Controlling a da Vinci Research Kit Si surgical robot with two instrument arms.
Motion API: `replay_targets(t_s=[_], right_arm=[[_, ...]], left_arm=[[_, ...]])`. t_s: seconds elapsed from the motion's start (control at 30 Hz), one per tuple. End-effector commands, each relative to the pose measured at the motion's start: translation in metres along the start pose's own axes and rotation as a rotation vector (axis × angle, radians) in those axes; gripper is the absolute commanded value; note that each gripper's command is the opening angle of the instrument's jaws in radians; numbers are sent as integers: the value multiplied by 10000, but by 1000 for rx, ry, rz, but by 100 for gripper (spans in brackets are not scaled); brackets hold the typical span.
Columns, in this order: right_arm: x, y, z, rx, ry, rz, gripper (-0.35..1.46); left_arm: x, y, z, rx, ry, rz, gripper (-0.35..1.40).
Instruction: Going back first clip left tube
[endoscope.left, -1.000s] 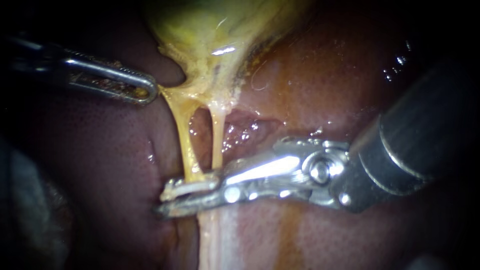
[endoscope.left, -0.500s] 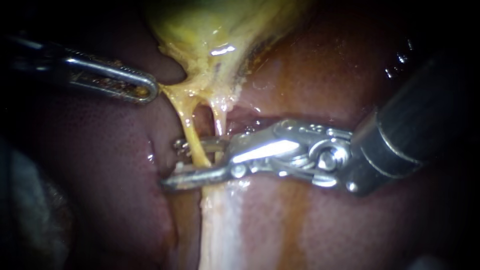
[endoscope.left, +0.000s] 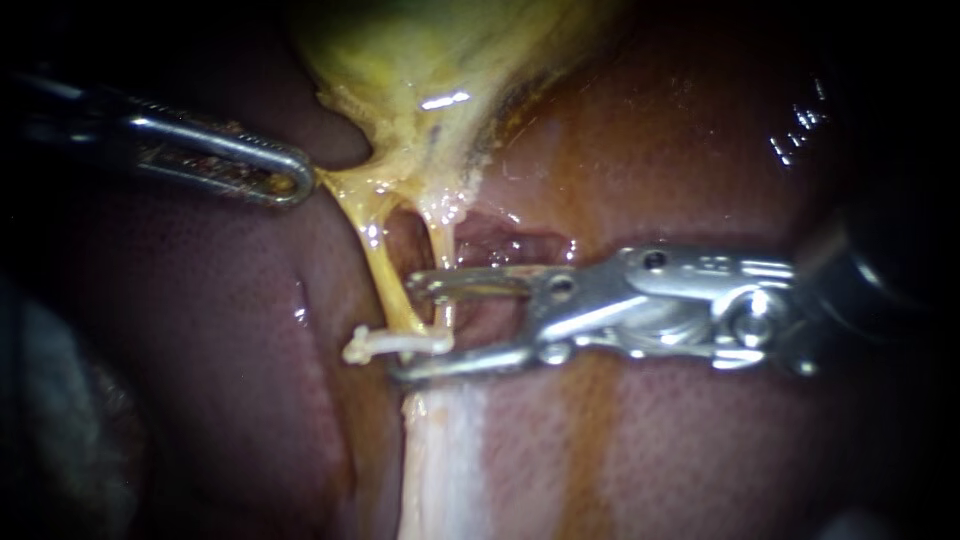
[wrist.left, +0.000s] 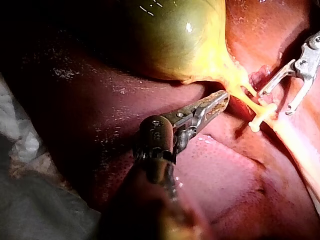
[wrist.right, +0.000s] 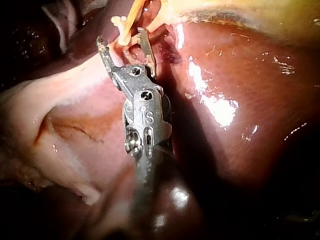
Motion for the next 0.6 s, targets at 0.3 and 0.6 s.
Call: replay_targets(t_s=[0.3, 0.6], right_arm=[[7, -3, -55, -3, -74, -47, 50], [2, -2, -72, 0, -80, -55, 50]], left_arm=[[1, 1, 0, -1, 0, 0, -35], [1, 1, 3, 2, 1, 0, -35]])
